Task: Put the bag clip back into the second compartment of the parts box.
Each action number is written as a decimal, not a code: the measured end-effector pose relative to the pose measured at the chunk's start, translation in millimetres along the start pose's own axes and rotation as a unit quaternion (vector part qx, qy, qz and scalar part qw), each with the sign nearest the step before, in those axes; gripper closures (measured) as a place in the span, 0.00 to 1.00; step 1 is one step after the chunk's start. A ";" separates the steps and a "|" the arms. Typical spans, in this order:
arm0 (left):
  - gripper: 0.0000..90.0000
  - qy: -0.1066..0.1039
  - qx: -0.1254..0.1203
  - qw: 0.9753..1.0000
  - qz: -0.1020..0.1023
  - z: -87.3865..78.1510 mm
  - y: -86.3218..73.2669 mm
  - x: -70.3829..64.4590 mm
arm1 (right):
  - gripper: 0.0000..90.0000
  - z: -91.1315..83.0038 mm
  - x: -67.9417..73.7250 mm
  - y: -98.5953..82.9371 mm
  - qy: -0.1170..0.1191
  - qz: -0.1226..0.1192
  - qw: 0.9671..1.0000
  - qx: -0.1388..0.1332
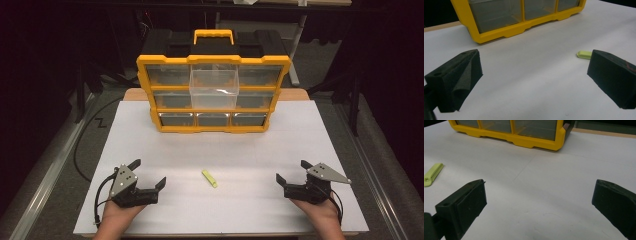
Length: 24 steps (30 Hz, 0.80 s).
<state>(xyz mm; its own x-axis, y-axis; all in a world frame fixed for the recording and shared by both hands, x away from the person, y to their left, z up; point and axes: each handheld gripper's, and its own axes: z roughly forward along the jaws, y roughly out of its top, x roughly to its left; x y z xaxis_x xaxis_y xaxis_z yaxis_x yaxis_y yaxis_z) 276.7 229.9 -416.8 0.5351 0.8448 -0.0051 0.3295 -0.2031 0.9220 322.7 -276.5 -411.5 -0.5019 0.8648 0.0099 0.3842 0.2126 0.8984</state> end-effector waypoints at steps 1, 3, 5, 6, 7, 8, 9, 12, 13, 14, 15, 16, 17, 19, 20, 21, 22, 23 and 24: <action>0.01 0.000 0.000 1.000 -0.001 -0.1 0.1 -0.1 | 0.00 0.1 0.1 0.0 0.000 0.000 1.000 0.000; 0.01 0.001 -0.003 1.000 -0.001 -0.5 0.3 -0.2 | 0.00 0.1 0.6 -0.1 0.000 -0.002 1.000 0.000; 0.01 0.000 -0.005 1.000 -0.002 -0.9 0.5 -0.2 | 0.00 0.4 0.9 0.0 -0.002 -0.006 1.000 0.001; 0.01 -0.001 -0.006 1.000 -0.002 -1.2 0.5 -0.1 | 0.00 0.6 1.1 0.0 -0.001 -0.005 1.000 0.001; 0.01 -0.002 -0.007 1.000 -0.002 -1.5 0.6 0.0 | 0.00 0.8 1.2 0.2 -0.001 -0.006 1.000 0.001; 0.01 -0.001 -0.009 1.000 -0.002 -1.7 0.6 -0.1 | 0.00 1.1 1.7 0.4 -0.001 -0.006 1.000 0.001; 0.01 -0.001 -0.011 1.000 -0.003 -1.8 0.6 0.0 | 0.00 1.6 2.2 0.7 0.000 -0.008 1.000 0.001; 0.00 -0.004 -0.011 1.000 -0.009 -1.4 0.8 0.7 | 0.00 3.5 4.4 1.9 0.003 -0.013 1.000 0.002; 0.00 0.001 -0.011 1.000 -0.005 -0.9 0.8 1.0 | 0.00 4.3 5.3 2.5 0.004 -0.014 1.000 0.003; 0.00 0.000 -0.014 1.000 -0.004 -0.3 0.8 1.2 | 0.00 5.1 6.3 3.3 0.006 -0.015 1.000 0.002; 0.00 0.000 -0.014 1.000 -0.004 -0.3 0.8 1.2 | 0.00 5.1 6.3 3.3 0.006 -0.015 1.000 0.002; 0.00 -0.008 -0.020 1.000 0.001 0.7 0.4 2.2 | 0.00 6.5 8.3 5.3 0.009 -0.018 1.000 0.001; 0.00 -0.008 -0.020 1.000 0.001 0.7 0.4 2.2 | 0.00 6.5 8.3 5.3 0.009 -0.018 1.000 0.001; 0.00 -0.016 -0.019 1.000 -0.004 1.9 0.9 3.2 | 0.00 9.8 12.0 9.8 0.014 -0.018 1.000 -0.001; 0.00 -0.019 -0.018 1.000 -0.007 1.7 1.2 3.2 | 0.00 11.3 13.4 11.3 0.016 -0.019 1.000 0.000; 0.00 -0.019 -0.018 1.000 -0.007 1.7 1.2 3.2 | 0.00 13.0 14.9 13.0 0.017 -0.020 1.000 0.001; 0.00 -0.021 -0.018 1.000 -0.008 1.5 1.7 2.4 | 0.00 14.4 16.1 14.3 0.018 -0.021 1.000 0.001; 0.00 -0.022 -0.018 1.000 -0.008 1.6 1.7 2.2 | 0.00 17.0 18.5 16.9 0.019 -0.021 1.000 0.003; 0.00 -0.024 -0.015 1.000 -0.009 1.7 1.7 2.1 | 0.00 19.4 20.6 18.9 0.021 -0.022 1.000 0.003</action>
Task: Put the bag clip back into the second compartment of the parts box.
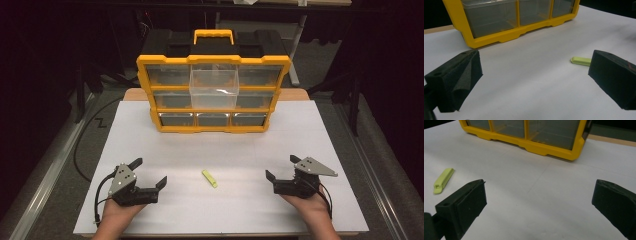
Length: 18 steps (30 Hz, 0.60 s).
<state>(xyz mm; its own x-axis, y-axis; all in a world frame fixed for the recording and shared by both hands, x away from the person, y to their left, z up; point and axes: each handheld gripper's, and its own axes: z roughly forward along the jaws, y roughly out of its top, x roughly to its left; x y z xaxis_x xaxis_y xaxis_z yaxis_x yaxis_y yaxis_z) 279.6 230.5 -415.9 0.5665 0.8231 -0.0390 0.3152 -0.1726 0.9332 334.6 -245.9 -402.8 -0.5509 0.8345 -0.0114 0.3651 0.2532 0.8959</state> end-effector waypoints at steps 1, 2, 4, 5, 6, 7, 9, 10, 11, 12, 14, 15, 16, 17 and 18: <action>0.00 -0.001 0.001 1.000 0.001 0.2 0.0 0.0 | 0.00 2.7 2.2 2.0 0.003 -0.001 1.000 0.002; 0.00 -0.002 -0.001 1.000 0.001 0.3 -0.1 -0.2 | 0.00 5.7 4.2 3.8 0.005 -0.007 1.000 0.004; 0.00 -0.005 -0.001 1.000 0.002 0.2 -0.6 -0.5 | 0.00 12.0 9.5 7.9 0.013 -0.009 1.000 0.007; 0.00 -0.005 -0.001 1.000 0.002 0.2 -0.6 -0.5 | 0.00 12.0 9.5 7.9 0.013 -0.009 1.000 0.007; 0.00 -0.010 -0.002 1.000 0.006 0.8 -1.8 -0.8 | 0.00 19.0 15.1 13.2 0.023 -0.008 1.000 0.005; 0.00 -0.010 -0.002 1.000 0.006 0.8 -1.8 -0.8 | 0.00 22.7 18.2 15.9 0.026 -0.011 1.000 0.004; 0.00 -0.015 0.003 1.000 0.009 1.5 -2.2 -1.2 | 0.00 26.5 21.6 18.4 0.030 -0.011 0.999 0.004; 0.00 -0.012 0.004 1.000 0.010 1.4 -2.2 -0.9 | 0.00 33.3 27.6 22.3 0.037 -0.013 0.999 0.005; 0.00 -0.012 0.004 1.000 0.010 1.4 -2.2 -0.9 | 0.00 37.9 32.2 24.6 0.041 -0.016 0.999 0.005; 0.00 -0.009 0.000 1.000 0.004 0.5 -1.7 -0.1 | 0.00 41.1 36.0 26.2 0.045 -0.020 0.999 0.006; 0.00 -0.006 0.001 1.000 0.002 0.3 -1.7 0.2 | 0.00 47.2 43.2 29.3 0.051 -0.028 0.998 0.007; 0.00 -0.004 0.003 1.000 0.002 0.4 -1.8 0.3 | 0.00 49.1 45.8 30.4 0.054 -0.029 0.998 0.007; 0.00 -0.001 0.003 1.000 0.001 0.6 -2.2 0.1 | 0.00 51.8 49.1 31.7 0.059 -0.030 0.998 0.006; 0.00 -0.001 0.003 1.000 0.000 0.6 -2.2 0.1 | 0.00 54.8 53.3 33.2 0.064 -0.031 0.997 0.008; 0.00 -0.001 0.003 1.000 -0.001 0.3 -2.0 0.1 | 0.00 56.4 55.8 34.0 0.067 -0.033 0.997 0.010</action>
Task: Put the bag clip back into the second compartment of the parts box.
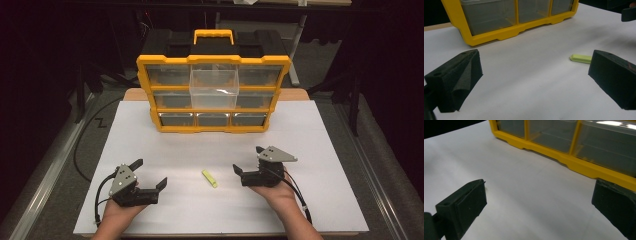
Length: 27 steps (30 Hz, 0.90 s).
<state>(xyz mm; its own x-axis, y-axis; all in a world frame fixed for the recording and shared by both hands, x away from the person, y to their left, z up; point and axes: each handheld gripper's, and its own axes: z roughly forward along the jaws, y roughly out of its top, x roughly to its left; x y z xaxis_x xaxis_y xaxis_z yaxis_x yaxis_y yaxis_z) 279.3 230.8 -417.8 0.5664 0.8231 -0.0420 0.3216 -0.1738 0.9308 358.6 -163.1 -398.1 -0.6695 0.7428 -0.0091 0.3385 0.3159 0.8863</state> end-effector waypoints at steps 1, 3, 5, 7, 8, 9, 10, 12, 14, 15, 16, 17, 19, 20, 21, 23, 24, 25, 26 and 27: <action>0.00 0.000 0.000 1.000 0.000 0.0 0.0 0.0 | 0.00 3.4 3.9 1.5 0.007 0.000 1.000 0.001; 0.00 0.002 0.000 1.000 0.002 -0.9 0.3 -0.3 | 0.01 7.6 9.0 3.4 0.016 0.000 1.000 0.002; 0.00 0.004 0.000 1.000 0.002 -1.0 0.4 -0.4 | 0.02 12.7 15.4 5.8 0.027 -0.003 1.000 0.006; 0.00 0.007 0.003 1.000 0.002 -0.9 0.3 -0.3 | 0.03 17.3 20.7 7.3 0.037 -0.001 0.999 0.008; 0.01 0.007 0.004 1.000 0.003 -1.1 0.3 -0.3 | 0.04 19.6 23.1 7.8 0.043 -0.001 0.999 0.009; 0.01 0.009 0.004 1.000 0.004 -1.4 0.4 -0.5 | 0.06 21.2 25.1 8.3 0.048 0.000 0.999 0.010; 0.01 0.006 0.003 1.000 0.003 -2.1 0.7 -0.5 | 0.09 23.2 27.8 8.6 0.053 -0.001 0.999 0.012; 0.01 0.006 0.000 1.000 0.002 -2.7 0.9 -1.2 | 0.15 26.5 33.6 9.0 0.063 -0.003 0.998 0.015; 0.01 0.001 0.003 1.000 0.004 -3.0 0.9 -1.5 | 0.23 28.5 39.2 8.7 0.068 -0.003 0.998 0.017; 0.01 0.001 0.003 1.000 0.004 -3.0 0.9 -1.5 | 0.23 28.5 39.2 8.7 0.068 -0.003 0.998 0.017; 0.01 0.000 0.001 1.000 0.008 -2.6 0.7 -3.0 | 0.40 30.3 44.2 7.3 0.080 -0.010 0.996 0.024; 0.01 0.001 0.000 1.000 0.013 -2.4 0.6 -4.2 | 0.46 31.1 47.3 6.1 0.085 -0.013 0.996 0.027; 0.01 0.001 -0.003 1.000 0.014 -2.1 0.7 -5.2 | 0.59 33.2 54.1 3.3 0.097 -0.025 0.994 0.035; 0.00 0.000 -0.005 1.000 0.010 -2.1 1.5 -6.0 | 0.63 34.4 57.7 1.7 0.100 -0.033 0.994 0.040; 0.00 -0.004 -0.008 1.000 0.011 -1.8 1.4 -5.9 | 0.67 35.3 61.2 0.5 0.105 -0.041 0.993 0.045; 0.00 -0.005 -0.005 1.000 0.010 -1.8 1.6 -6.2 | 0.73 35.8 63.7 -0.3 0.110 -0.048 0.992 0.050; 0.00 -0.008 -0.005 1.000 0.012 -2.2 1.6 -6.1 | 0.83 36.3 67.4 -1.8 0.113 -0.060 0.990 0.058; 0.00 -0.008 -0.005 1.000 0.012 -2.2 1.6 -6.1 | 0.83 36.3 67.4 -1.8 0.113 -0.060 0.990 0.058; 0.00 -0.009 -0.010 1.000 0.010 -3.2 2.0 -5.8 | 0.95 37.1 69.9 -3.7 0.123 -0.065 0.988 0.069; 0.00 -0.008 -0.011 1.000 0.010 -3.5 2.2 -6.0 | 0.99 37.8 71.3 -4.7 0.123 -0.071 0.987 0.076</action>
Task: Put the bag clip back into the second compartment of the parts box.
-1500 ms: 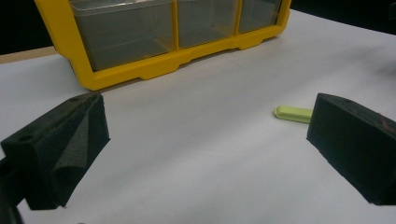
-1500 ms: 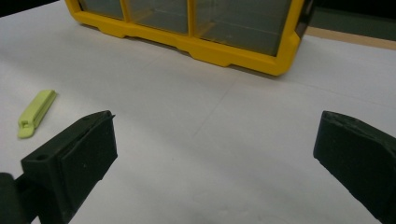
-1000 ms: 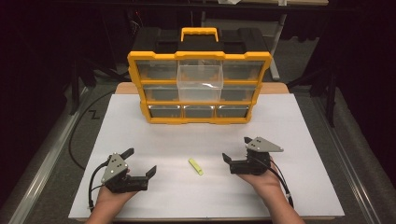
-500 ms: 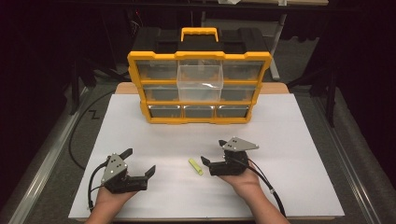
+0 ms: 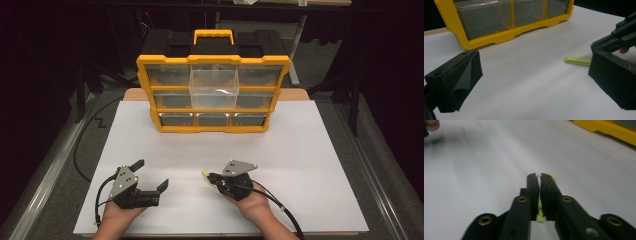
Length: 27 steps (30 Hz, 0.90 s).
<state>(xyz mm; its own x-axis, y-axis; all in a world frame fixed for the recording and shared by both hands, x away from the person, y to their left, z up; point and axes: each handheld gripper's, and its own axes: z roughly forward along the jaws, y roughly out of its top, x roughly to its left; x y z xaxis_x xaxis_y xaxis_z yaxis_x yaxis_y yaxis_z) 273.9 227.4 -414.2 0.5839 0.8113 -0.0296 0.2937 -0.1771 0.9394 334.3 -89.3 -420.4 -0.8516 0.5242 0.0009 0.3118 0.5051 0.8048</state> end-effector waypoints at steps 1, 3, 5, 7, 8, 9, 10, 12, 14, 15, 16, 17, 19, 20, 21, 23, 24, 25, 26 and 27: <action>0.00 0.000 -0.001 1.000 -0.001 -0.3 0.3 -0.1 | 1.00 1.0 1.2 -0.6 0.001 0.000 1.000 0.004; 0.00 -0.003 0.002 1.000 -0.006 -0.4 0.6 -0.1 | 1.00 4.3 2.4 -1.9 0.013 0.005 1.000 0.017; 0.00 -0.004 0.003 1.000 -0.007 -0.6 0.8 -0.2 | 1.00 7.0 3.8 -3.1 0.013 0.000 1.000 0.027; 0.00 -0.003 0.003 1.000 -0.007 -0.9 1.0 -0.2 | 1.00 8.5 4.6 -3.9 0.012 0.001 0.999 0.035; 0.00 -0.003 0.003 1.000 -0.007 -0.9 1.0 -0.2 | 1.00 8.5 4.6 -3.9 0.012 0.001 0.999 0.035; 0.00 -0.002 0.006 1.000 -0.007 -0.6 0.9 0.0 | 1.00 10.2 4.4 -4.8 0.010 -0.001 0.999 0.045; 0.00 -0.002 0.006 1.000 -0.007 -0.6 0.9 0.0 | 1.00 10.9 4.0 -5.4 0.012 0.001 0.999 0.050; 0.00 -0.002 0.008 1.000 -0.004 -0.3 0.8 -0.2 | 1.00 12.3 3.5 -6.2 0.012 -0.001 0.998 0.057; 0.00 -0.001 0.008 1.000 -0.002 -0.1 0.8 -0.6 | 1.00 12.9 3.5 -6.6 0.012 0.000 0.998 0.061; 0.00 0.000 0.008 1.000 -0.002 -0.1 0.8 -0.6 | 1.00 13.7 2.5 -7.2 0.008 0.000 0.998 0.065; 0.00 0.000 0.007 1.000 -0.002 0.0 0.7 -0.5 | 1.00 13.5 1.8 -7.2 0.007 -0.001 0.998 0.067; 0.00 0.001 0.008 1.000 -0.003 -0.1 0.8 -0.3 | 1.00 13.2 1.6 -7.1 0.006 0.002 0.998 0.068; 0.00 0.002 0.007 1.000 -0.003 -0.1 0.7 -0.2 | 1.00 12.8 0.2 -7.3 0.002 0.000 0.998 0.068; 0.00 0.001 0.006 1.000 -0.003 -0.1 0.7 -0.2 | 1.00 12.6 -0.6 -7.4 0.001 0.001 0.998 0.068; 0.00 0.000 0.006 1.000 -0.003 -0.1 0.7 -0.2 | 1.00 12.3 -1.3 -7.5 -0.002 0.001 0.998 0.068; 0.00 0.000 0.006 1.000 -0.002 -0.2 0.7 -0.5 | 1.00 11.8 -3.0 -7.6 -0.006 0.002 0.998 0.068; 0.00 0.000 0.006 1.000 -0.002 -0.2 0.7 -0.5 | 1.00 11.8 -3.0 -7.6 -0.006 0.002 0.998 0.068; 0.00 -0.001 0.004 1.000 -0.003 -0.5 0.8 -0.6 | 1.00 11.2 -4.4 -7.8 -0.009 0.003 0.998 0.069; 0.00 -0.001 0.004 1.000 -0.003 -0.5 0.8 -0.6 | 1.00 10.9 -5.3 -8.0 -0.011 0.004 0.997 0.070; 0.00 -0.001 0.004 1.000 -0.003 -0.5 0.8 -0.6 | 1.00 10.9 -5.3 -8.0 -0.011 0.004 0.997 0.070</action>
<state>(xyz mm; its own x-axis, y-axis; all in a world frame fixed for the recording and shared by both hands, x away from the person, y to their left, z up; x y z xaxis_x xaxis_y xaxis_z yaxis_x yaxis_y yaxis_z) 273.4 227.1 -413.3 0.5835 0.8113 -0.0361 0.3028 -0.1761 0.9366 340.9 -88.6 -433.3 -0.8401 0.5424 -0.0069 0.3754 0.5906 0.7144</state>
